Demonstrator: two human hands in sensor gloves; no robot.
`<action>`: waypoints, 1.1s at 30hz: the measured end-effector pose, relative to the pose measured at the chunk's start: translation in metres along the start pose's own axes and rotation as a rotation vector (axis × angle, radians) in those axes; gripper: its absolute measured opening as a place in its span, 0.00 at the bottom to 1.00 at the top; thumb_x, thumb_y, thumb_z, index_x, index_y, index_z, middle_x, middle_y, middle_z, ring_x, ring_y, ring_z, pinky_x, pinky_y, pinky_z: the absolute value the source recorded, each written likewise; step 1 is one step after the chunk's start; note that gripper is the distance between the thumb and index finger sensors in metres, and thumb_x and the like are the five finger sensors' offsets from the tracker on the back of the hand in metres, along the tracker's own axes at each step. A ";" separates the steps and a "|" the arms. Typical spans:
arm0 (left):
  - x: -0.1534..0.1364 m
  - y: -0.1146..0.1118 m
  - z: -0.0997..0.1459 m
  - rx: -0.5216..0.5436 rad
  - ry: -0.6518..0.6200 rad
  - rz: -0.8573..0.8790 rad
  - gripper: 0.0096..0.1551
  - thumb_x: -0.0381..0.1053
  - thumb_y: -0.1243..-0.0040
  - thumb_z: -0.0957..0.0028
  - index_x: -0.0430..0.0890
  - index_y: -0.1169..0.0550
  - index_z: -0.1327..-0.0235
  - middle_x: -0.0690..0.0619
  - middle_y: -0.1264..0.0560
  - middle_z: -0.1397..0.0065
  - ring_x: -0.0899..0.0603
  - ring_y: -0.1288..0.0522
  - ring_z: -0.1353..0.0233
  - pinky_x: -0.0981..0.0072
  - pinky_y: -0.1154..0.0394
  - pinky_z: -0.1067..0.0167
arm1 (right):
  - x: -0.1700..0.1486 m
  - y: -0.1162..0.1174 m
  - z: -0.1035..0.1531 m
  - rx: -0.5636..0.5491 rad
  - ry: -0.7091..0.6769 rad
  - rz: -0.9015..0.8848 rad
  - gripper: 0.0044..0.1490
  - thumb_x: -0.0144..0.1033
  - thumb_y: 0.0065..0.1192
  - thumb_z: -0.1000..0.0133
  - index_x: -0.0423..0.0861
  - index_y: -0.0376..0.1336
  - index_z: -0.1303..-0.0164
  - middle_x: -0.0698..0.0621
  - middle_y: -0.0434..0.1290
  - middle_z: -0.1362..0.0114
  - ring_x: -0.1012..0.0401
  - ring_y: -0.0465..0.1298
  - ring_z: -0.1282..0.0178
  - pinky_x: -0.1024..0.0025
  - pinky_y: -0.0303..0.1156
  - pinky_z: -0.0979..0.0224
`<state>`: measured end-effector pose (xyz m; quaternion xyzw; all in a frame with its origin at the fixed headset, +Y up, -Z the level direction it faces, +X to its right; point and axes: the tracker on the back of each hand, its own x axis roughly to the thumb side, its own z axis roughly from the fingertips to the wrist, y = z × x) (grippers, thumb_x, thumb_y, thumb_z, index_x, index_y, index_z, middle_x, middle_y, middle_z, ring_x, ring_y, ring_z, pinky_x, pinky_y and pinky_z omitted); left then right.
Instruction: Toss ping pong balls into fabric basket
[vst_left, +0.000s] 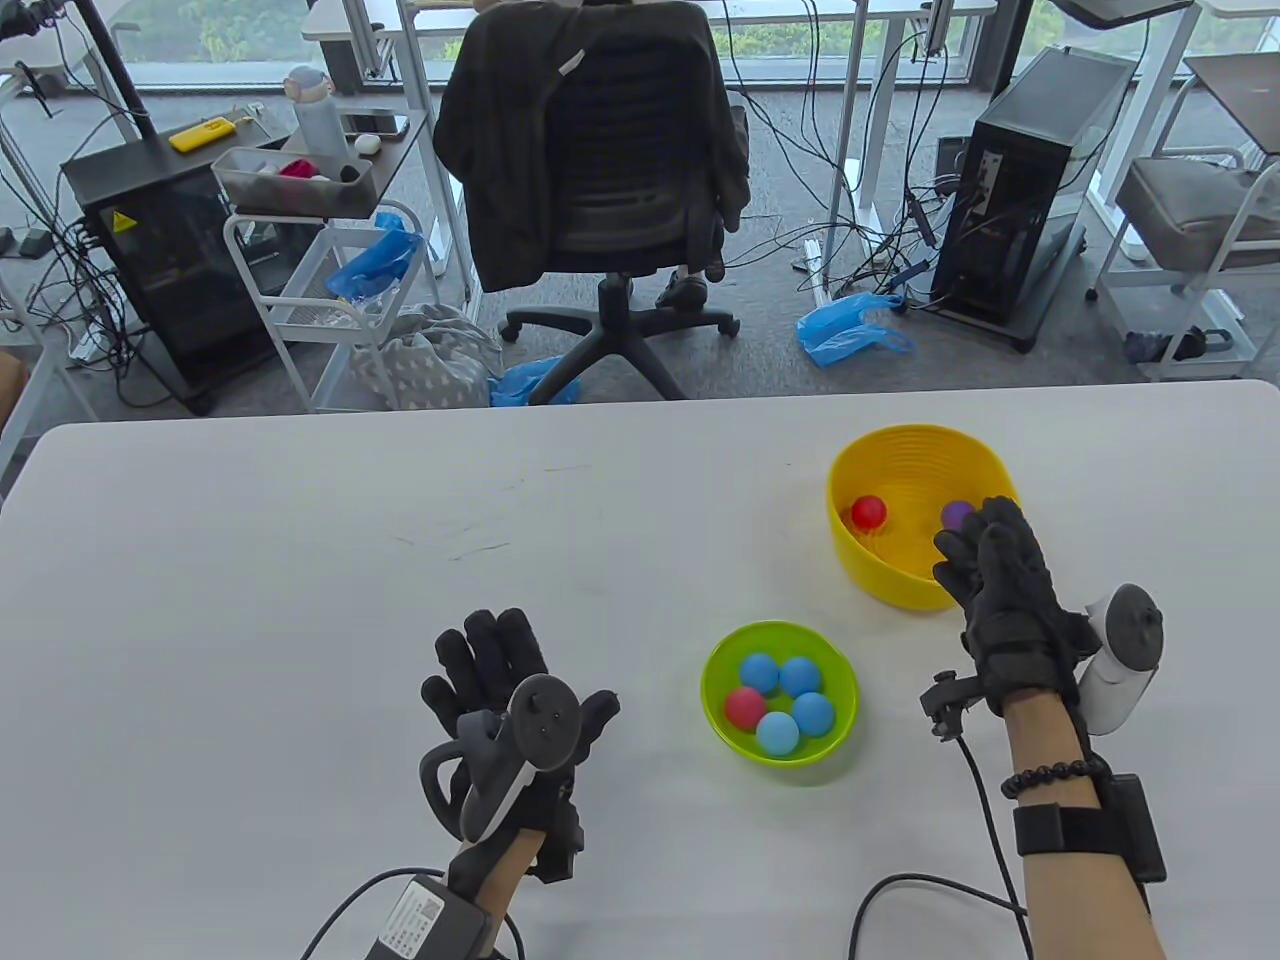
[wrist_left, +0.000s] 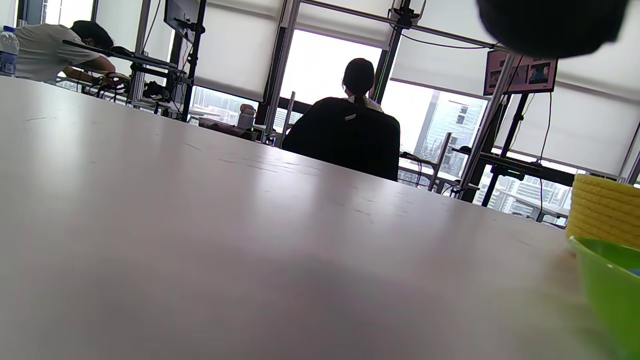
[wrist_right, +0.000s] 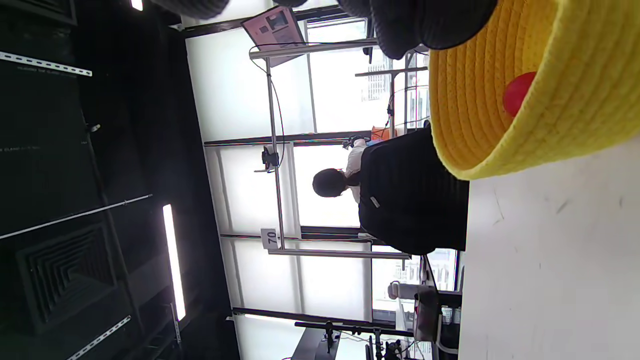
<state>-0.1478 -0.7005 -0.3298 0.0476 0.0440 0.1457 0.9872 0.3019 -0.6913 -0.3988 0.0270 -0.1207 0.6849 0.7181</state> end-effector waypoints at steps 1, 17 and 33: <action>0.000 0.000 0.000 -0.001 -0.002 0.001 0.69 0.71 0.40 0.56 0.40 0.60 0.17 0.36 0.66 0.13 0.24 0.68 0.17 0.21 0.64 0.27 | 0.003 0.002 0.002 -0.004 -0.021 0.041 0.41 0.51 0.44 0.31 0.44 0.42 0.13 0.32 0.47 0.13 0.35 0.61 0.20 0.39 0.62 0.21; 0.002 -0.004 0.001 -0.039 -0.026 0.045 0.69 0.71 0.40 0.56 0.41 0.60 0.17 0.37 0.66 0.13 0.24 0.68 0.17 0.21 0.65 0.27 | 0.038 0.093 0.046 0.353 -0.226 0.804 0.34 0.53 0.56 0.37 0.43 0.68 0.29 0.34 0.75 0.29 0.41 0.82 0.45 0.46 0.79 0.44; 0.011 -0.006 0.005 -0.028 -0.054 0.004 0.69 0.71 0.40 0.56 0.41 0.60 0.17 0.36 0.66 0.13 0.24 0.68 0.17 0.21 0.64 0.27 | -0.006 0.156 0.066 0.750 -0.074 1.147 0.34 0.52 0.55 0.37 0.43 0.69 0.29 0.31 0.69 0.23 0.38 0.79 0.40 0.42 0.76 0.39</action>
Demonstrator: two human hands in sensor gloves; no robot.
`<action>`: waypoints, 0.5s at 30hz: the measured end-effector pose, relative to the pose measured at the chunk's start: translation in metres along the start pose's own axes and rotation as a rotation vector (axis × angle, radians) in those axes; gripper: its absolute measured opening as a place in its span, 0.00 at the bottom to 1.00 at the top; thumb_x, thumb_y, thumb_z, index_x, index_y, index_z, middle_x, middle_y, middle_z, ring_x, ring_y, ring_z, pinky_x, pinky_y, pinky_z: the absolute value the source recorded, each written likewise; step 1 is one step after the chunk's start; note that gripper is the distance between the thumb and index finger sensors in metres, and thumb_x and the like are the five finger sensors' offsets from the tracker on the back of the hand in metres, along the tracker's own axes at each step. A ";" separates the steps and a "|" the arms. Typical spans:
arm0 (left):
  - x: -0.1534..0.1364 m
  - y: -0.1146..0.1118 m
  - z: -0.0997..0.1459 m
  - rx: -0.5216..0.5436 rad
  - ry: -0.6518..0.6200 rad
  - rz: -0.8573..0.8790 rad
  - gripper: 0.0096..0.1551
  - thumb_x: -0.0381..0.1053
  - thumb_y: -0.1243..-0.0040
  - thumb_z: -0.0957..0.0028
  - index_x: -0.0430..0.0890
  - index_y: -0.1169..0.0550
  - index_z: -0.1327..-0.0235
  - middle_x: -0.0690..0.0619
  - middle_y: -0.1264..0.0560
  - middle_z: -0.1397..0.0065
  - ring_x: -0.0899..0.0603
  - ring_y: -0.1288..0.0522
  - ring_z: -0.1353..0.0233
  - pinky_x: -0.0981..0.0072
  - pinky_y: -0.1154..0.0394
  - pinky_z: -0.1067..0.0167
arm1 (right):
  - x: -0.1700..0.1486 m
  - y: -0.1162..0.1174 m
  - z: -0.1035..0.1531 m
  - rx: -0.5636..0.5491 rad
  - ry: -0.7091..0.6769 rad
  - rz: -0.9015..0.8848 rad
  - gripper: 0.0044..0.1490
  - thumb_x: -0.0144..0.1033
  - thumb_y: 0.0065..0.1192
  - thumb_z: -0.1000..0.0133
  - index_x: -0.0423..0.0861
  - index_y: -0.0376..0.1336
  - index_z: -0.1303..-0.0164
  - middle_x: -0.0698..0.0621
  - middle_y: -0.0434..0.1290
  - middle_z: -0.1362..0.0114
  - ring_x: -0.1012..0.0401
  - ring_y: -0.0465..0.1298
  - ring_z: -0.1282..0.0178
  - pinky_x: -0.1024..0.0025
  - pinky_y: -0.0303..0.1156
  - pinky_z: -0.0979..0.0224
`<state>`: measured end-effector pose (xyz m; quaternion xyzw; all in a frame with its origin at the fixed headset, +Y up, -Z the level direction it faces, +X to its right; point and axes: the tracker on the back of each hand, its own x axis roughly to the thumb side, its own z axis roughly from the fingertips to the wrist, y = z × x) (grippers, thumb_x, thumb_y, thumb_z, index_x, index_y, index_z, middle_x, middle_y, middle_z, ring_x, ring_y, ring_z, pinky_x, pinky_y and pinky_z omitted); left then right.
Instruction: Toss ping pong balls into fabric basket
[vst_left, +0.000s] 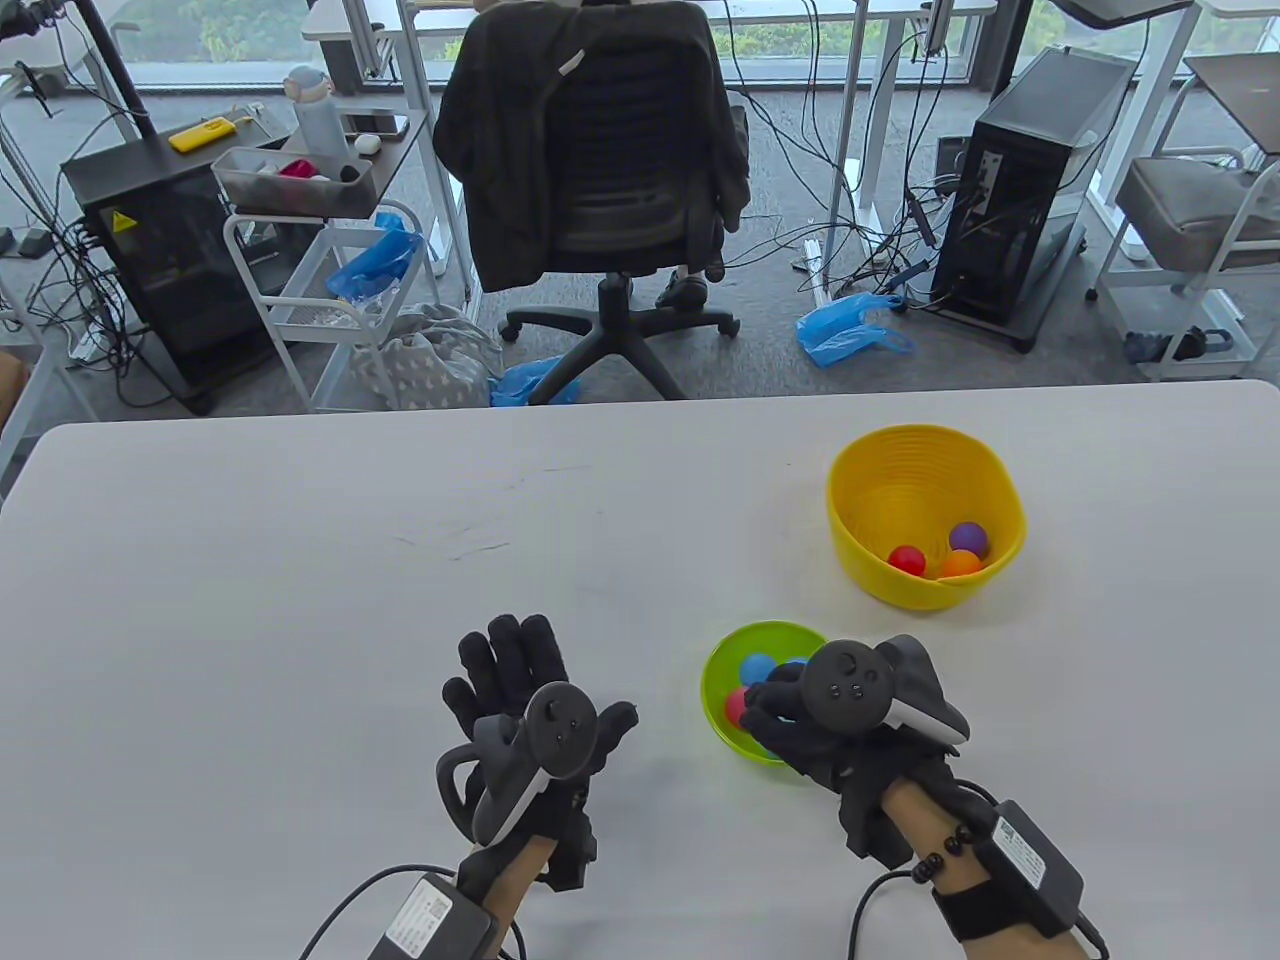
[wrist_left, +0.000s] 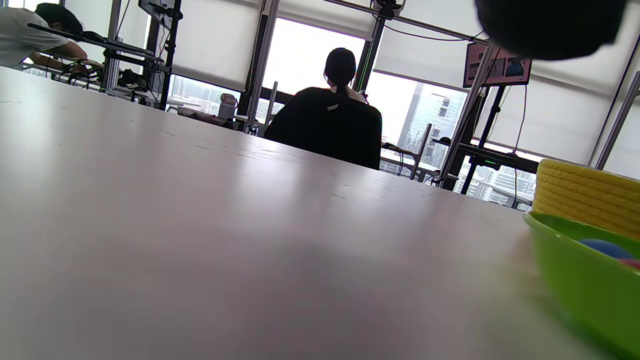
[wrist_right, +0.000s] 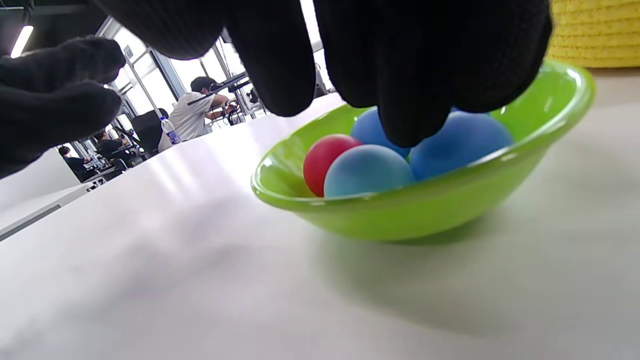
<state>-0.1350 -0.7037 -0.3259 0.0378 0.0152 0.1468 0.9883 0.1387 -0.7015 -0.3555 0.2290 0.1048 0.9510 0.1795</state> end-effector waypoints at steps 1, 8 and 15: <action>0.000 0.000 0.000 -0.001 -0.001 -0.001 0.69 0.71 0.40 0.56 0.41 0.60 0.17 0.36 0.66 0.13 0.24 0.68 0.17 0.21 0.64 0.27 | 0.000 0.002 -0.001 0.011 -0.001 0.010 0.33 0.52 0.55 0.37 0.44 0.69 0.29 0.31 0.68 0.22 0.37 0.78 0.39 0.42 0.75 0.38; 0.000 0.001 0.000 0.004 0.005 0.000 0.69 0.71 0.40 0.56 0.41 0.60 0.17 0.36 0.66 0.13 0.24 0.68 0.17 0.21 0.65 0.27 | 0.003 0.016 -0.009 0.074 0.029 0.082 0.34 0.52 0.55 0.37 0.45 0.69 0.28 0.32 0.66 0.20 0.36 0.76 0.37 0.40 0.74 0.37; 0.001 0.002 0.002 0.017 0.006 -0.008 0.69 0.71 0.40 0.56 0.41 0.60 0.17 0.36 0.66 0.13 0.24 0.68 0.17 0.21 0.65 0.27 | 0.002 0.029 -0.014 0.082 0.039 0.132 0.34 0.52 0.55 0.37 0.45 0.67 0.26 0.31 0.63 0.18 0.33 0.73 0.32 0.38 0.71 0.33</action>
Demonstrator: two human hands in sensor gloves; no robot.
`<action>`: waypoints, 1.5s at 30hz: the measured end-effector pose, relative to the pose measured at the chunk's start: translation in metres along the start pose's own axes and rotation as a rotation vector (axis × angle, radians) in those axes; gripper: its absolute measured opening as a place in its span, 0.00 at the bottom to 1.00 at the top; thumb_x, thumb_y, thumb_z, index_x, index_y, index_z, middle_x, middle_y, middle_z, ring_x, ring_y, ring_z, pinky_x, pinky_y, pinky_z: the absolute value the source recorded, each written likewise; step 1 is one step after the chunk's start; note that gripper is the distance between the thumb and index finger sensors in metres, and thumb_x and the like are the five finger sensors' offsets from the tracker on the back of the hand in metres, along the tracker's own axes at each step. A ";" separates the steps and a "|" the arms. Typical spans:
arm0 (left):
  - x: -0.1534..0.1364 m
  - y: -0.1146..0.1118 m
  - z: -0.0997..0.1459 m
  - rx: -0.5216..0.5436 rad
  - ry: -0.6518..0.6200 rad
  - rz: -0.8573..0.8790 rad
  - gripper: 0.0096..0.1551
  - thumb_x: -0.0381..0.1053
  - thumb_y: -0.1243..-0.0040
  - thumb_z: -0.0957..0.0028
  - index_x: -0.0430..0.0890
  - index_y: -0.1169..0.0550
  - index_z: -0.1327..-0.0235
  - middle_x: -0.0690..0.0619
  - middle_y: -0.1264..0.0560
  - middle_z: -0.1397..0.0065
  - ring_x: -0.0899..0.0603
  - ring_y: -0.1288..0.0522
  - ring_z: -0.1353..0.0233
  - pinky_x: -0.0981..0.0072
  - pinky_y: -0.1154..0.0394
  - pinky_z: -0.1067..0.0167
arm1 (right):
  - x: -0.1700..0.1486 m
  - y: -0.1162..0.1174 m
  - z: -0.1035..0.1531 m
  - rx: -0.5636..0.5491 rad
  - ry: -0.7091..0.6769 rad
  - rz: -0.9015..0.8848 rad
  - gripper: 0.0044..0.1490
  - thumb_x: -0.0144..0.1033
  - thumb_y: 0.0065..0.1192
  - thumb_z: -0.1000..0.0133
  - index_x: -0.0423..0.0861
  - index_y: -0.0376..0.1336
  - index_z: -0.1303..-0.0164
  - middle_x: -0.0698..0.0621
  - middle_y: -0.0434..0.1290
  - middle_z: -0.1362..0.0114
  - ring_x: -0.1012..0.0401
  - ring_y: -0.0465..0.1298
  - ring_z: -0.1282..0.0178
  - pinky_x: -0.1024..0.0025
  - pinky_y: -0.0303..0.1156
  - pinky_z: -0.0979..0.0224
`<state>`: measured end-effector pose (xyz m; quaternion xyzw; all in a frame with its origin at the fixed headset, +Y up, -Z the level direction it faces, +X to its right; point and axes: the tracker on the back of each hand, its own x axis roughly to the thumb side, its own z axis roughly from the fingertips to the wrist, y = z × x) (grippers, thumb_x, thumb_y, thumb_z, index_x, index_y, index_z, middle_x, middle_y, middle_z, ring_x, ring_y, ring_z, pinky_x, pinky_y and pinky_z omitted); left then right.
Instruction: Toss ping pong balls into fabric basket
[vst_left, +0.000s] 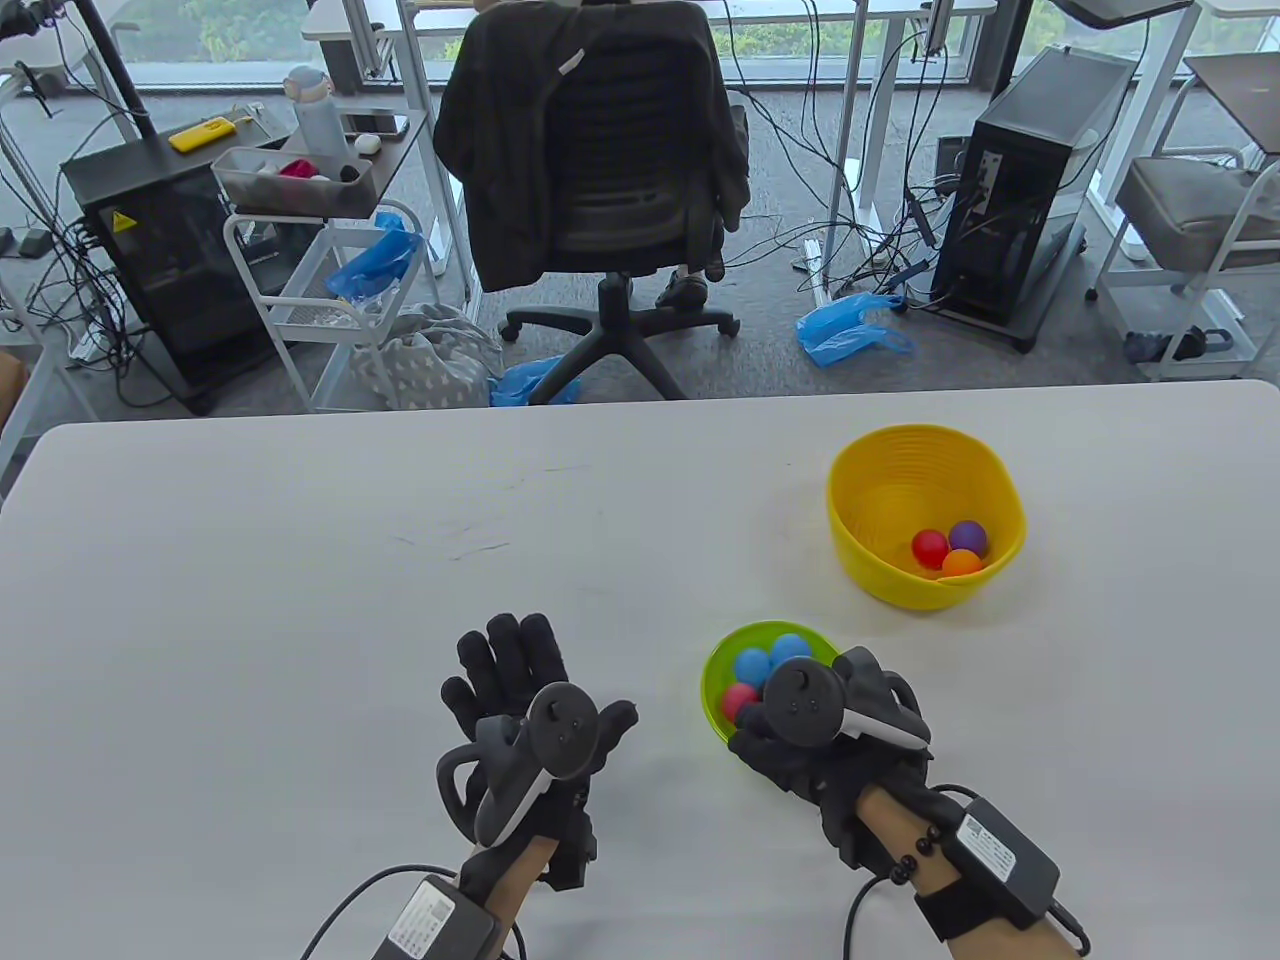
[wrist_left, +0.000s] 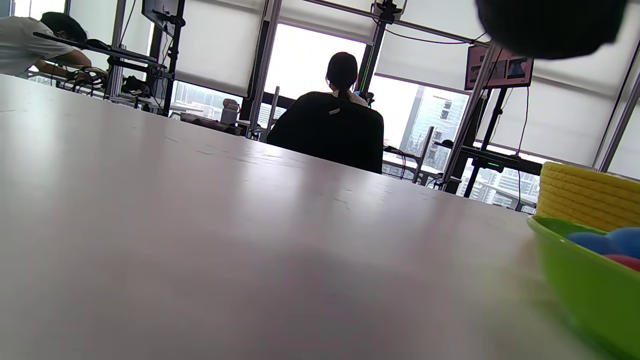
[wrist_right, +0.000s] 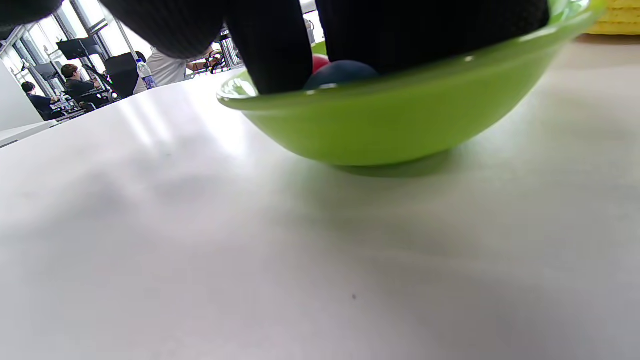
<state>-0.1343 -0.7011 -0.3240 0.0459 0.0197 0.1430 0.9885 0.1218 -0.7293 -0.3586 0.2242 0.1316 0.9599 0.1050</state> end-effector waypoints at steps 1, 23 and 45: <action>0.000 0.000 0.000 0.001 0.000 0.000 0.69 0.71 0.40 0.56 0.41 0.60 0.17 0.36 0.66 0.13 0.24 0.68 0.17 0.21 0.65 0.27 | 0.000 0.001 -0.001 0.010 0.003 0.004 0.34 0.52 0.55 0.37 0.45 0.66 0.25 0.31 0.62 0.18 0.32 0.72 0.31 0.37 0.70 0.32; -0.003 0.001 -0.001 0.009 0.017 0.010 0.69 0.71 0.40 0.56 0.41 0.60 0.17 0.37 0.66 0.13 0.24 0.68 0.17 0.21 0.65 0.27 | -0.009 -0.032 0.019 -0.231 -0.051 -0.046 0.34 0.39 0.75 0.46 0.47 0.67 0.29 0.38 0.70 0.23 0.42 0.81 0.42 0.47 0.78 0.40; 0.005 -0.004 0.003 -0.005 -0.034 0.018 0.69 0.71 0.40 0.56 0.41 0.60 0.17 0.37 0.66 0.13 0.24 0.68 0.17 0.21 0.65 0.27 | -0.140 -0.062 0.056 -0.697 -0.026 -1.099 0.31 0.43 0.62 0.37 0.52 0.61 0.23 0.38 0.66 0.20 0.45 0.81 0.41 0.54 0.80 0.40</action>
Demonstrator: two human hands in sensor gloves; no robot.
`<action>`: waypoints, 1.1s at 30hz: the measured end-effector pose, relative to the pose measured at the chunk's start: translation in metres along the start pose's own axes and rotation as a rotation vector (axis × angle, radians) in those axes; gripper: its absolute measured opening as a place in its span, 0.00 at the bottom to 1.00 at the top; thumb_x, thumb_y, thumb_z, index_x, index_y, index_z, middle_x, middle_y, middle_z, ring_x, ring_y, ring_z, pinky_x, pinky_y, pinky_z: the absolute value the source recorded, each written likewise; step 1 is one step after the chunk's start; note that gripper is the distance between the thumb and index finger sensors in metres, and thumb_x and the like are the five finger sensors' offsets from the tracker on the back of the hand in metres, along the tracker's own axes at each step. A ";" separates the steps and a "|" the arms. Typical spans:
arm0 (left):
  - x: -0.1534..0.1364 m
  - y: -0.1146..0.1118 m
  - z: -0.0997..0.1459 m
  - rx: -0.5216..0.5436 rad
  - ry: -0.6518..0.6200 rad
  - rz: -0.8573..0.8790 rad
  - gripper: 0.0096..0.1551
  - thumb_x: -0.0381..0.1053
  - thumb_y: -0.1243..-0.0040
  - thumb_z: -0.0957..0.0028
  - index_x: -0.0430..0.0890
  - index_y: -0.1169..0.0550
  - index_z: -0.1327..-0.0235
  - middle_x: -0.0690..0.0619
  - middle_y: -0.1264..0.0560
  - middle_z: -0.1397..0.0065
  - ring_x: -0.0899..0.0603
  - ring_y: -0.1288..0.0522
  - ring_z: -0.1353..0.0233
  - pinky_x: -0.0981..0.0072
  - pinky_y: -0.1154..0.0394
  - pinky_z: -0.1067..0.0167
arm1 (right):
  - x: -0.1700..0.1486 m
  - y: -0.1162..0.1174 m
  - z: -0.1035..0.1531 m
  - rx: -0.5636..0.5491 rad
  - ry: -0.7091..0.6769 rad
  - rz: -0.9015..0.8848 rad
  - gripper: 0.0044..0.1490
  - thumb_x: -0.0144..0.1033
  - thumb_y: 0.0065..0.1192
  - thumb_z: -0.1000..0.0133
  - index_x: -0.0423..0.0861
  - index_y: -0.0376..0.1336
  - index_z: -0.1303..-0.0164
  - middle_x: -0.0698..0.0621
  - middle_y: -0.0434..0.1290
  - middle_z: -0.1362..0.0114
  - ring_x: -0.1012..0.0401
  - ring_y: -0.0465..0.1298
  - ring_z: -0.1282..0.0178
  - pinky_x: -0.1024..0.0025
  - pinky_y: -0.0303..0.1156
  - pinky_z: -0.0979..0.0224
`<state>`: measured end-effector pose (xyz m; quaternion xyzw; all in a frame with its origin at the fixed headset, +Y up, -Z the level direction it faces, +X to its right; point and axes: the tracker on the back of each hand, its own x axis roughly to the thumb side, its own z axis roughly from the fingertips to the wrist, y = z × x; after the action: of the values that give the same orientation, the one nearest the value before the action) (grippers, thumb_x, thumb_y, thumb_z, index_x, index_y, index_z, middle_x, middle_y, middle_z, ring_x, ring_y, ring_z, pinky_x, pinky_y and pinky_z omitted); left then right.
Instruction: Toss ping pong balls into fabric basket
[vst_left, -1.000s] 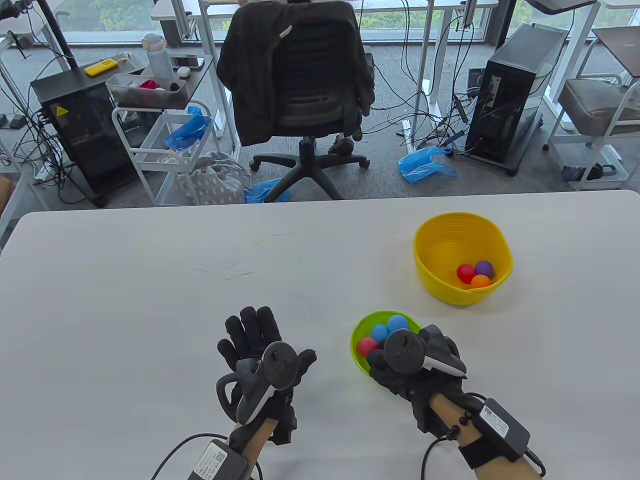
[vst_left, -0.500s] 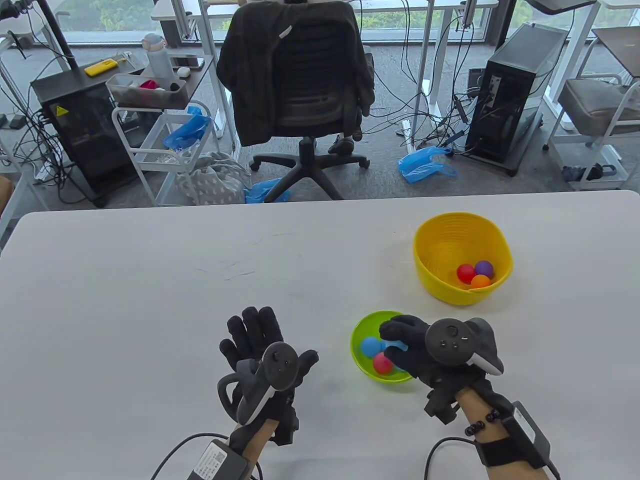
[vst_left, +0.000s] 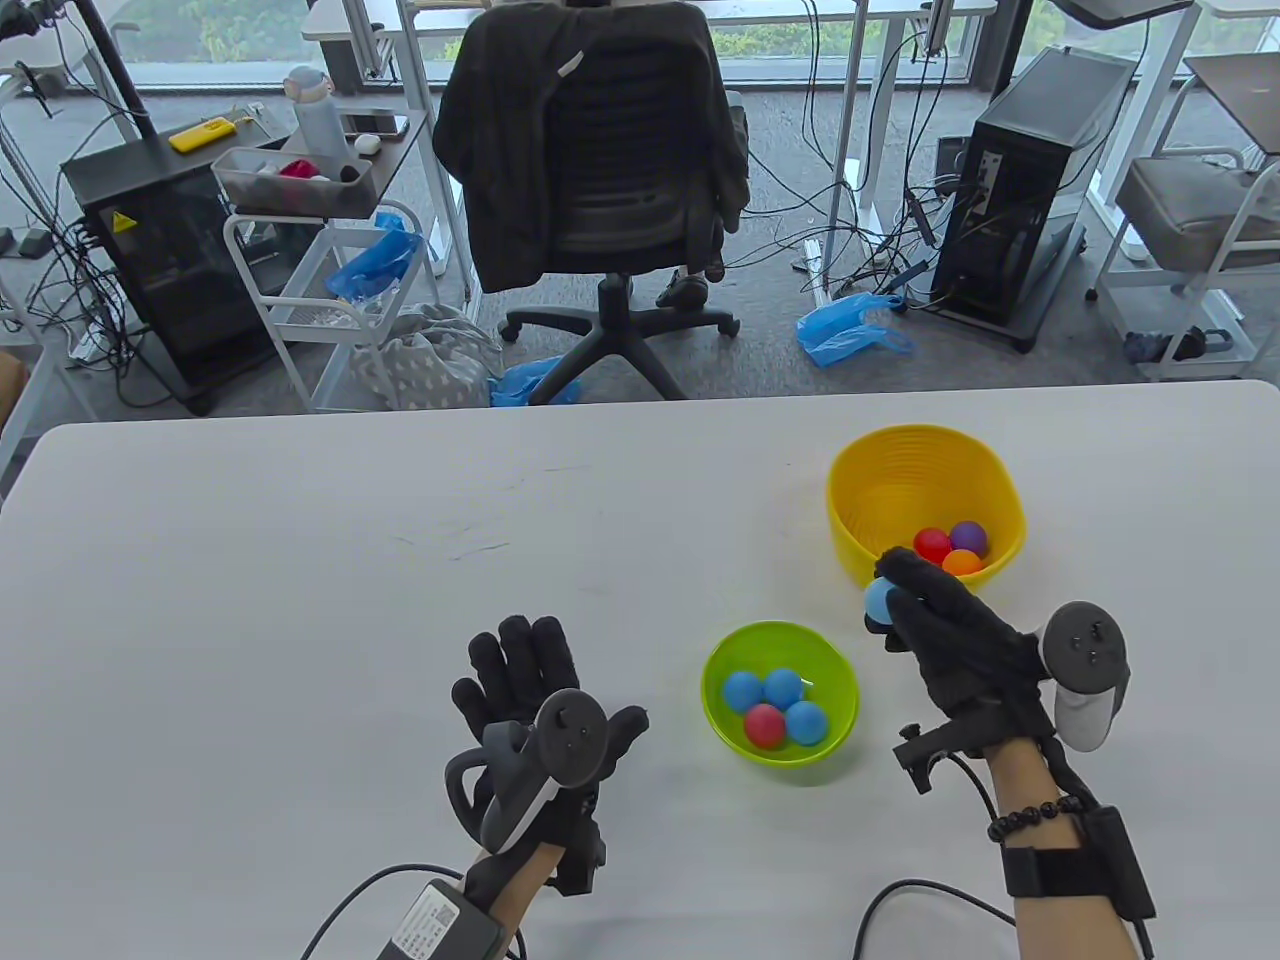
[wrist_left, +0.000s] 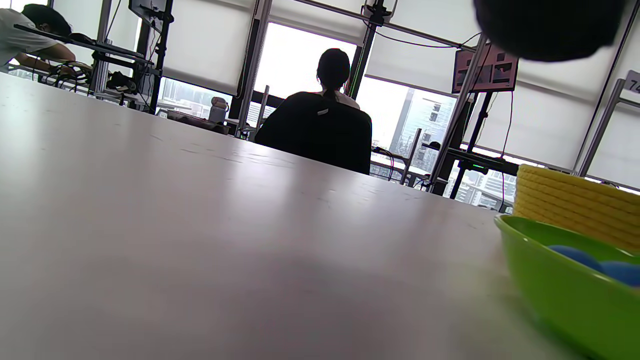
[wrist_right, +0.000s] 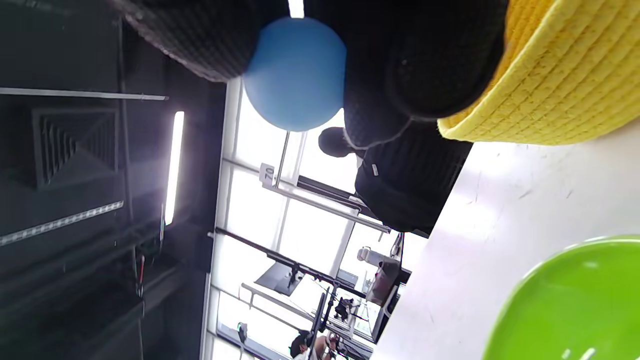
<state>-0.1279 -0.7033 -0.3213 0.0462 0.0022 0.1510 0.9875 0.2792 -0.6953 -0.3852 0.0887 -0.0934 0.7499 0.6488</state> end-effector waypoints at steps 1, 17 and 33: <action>0.000 0.000 0.000 -0.001 -0.001 0.000 0.69 0.71 0.40 0.56 0.41 0.60 0.17 0.37 0.66 0.13 0.24 0.68 0.17 0.21 0.65 0.27 | -0.005 -0.005 -0.002 -0.015 0.022 -0.045 0.31 0.44 0.62 0.36 0.52 0.61 0.22 0.38 0.65 0.20 0.46 0.81 0.41 0.54 0.80 0.39; 0.000 0.000 0.000 0.016 0.006 -0.019 0.69 0.71 0.40 0.56 0.40 0.60 0.17 0.36 0.66 0.13 0.24 0.68 0.17 0.21 0.64 0.27 | -0.042 -0.021 -0.028 -0.021 0.199 -0.323 0.45 0.45 0.42 0.29 0.40 0.30 0.13 0.28 0.41 0.14 0.41 0.60 0.17 0.47 0.63 0.18; -0.002 0.001 0.001 0.024 0.030 -0.015 0.69 0.71 0.40 0.56 0.41 0.60 0.17 0.37 0.66 0.13 0.24 0.68 0.17 0.21 0.65 0.27 | -0.020 -0.023 -0.025 -0.008 0.104 -0.274 0.45 0.47 0.37 0.29 0.40 0.27 0.14 0.30 0.35 0.13 0.38 0.53 0.14 0.44 0.55 0.16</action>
<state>-0.1299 -0.7026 -0.3206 0.0557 0.0191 0.1442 0.9878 0.3050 -0.7044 -0.4135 0.0591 -0.0494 0.6576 0.7494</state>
